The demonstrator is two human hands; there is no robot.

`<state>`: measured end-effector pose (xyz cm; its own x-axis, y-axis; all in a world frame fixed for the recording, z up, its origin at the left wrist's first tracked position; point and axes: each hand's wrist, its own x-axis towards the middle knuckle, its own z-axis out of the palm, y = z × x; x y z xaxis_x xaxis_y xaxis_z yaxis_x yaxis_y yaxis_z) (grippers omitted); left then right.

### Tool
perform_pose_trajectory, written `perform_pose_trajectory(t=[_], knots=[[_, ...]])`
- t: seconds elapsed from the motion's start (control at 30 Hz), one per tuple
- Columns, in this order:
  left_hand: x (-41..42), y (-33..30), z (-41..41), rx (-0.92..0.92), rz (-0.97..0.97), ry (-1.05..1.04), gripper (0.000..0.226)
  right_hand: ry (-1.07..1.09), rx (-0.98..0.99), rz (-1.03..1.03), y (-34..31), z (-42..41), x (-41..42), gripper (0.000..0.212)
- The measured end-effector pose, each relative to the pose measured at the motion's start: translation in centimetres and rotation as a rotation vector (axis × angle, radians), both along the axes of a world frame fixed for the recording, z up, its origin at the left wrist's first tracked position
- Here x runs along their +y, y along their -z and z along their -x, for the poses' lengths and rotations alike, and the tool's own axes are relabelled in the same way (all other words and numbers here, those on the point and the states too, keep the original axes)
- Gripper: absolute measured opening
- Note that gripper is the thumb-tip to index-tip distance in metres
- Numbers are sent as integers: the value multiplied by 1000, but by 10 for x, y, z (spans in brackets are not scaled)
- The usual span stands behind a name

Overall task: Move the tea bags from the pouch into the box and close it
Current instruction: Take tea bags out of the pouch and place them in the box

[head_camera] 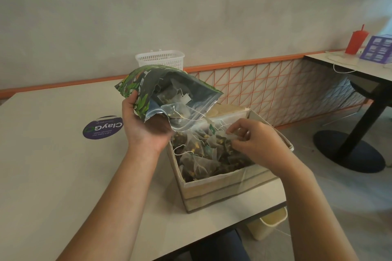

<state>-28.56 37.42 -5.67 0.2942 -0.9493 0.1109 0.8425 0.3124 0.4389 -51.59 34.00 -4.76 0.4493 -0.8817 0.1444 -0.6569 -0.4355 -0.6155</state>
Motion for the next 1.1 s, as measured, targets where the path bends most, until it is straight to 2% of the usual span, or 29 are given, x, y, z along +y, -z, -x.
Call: perform_pose_trajectory(t=[0.13,0.27,0.37,0.53,0.77,0.93,1.07,1.1], knots=[[0,1,0,-16,2,0,49,17,-57,103,0,-6,2,38],[1,-1,2,-12,5,30,47,75,-261,222,-3,-24,11,29],[3,-2,4,-7,-8,35,43,51,-316,184,-4,-36,17,14],[5,-3,2,-8,-16,24,45,20,-350,69,0,-47,17,29],[4,-1,-2,16,-9,17,47,2,-512,91,-15,-43,19,16],[4,1,-2,47,14,49,41,-12,-593,124,-22,-44,22,15],[5,-2,-3,37,10,40,42,30,-784,101,-24,-46,23,17],[6,-4,-3,36,5,31,42,24,-759,92,-24,-46,22,17]])
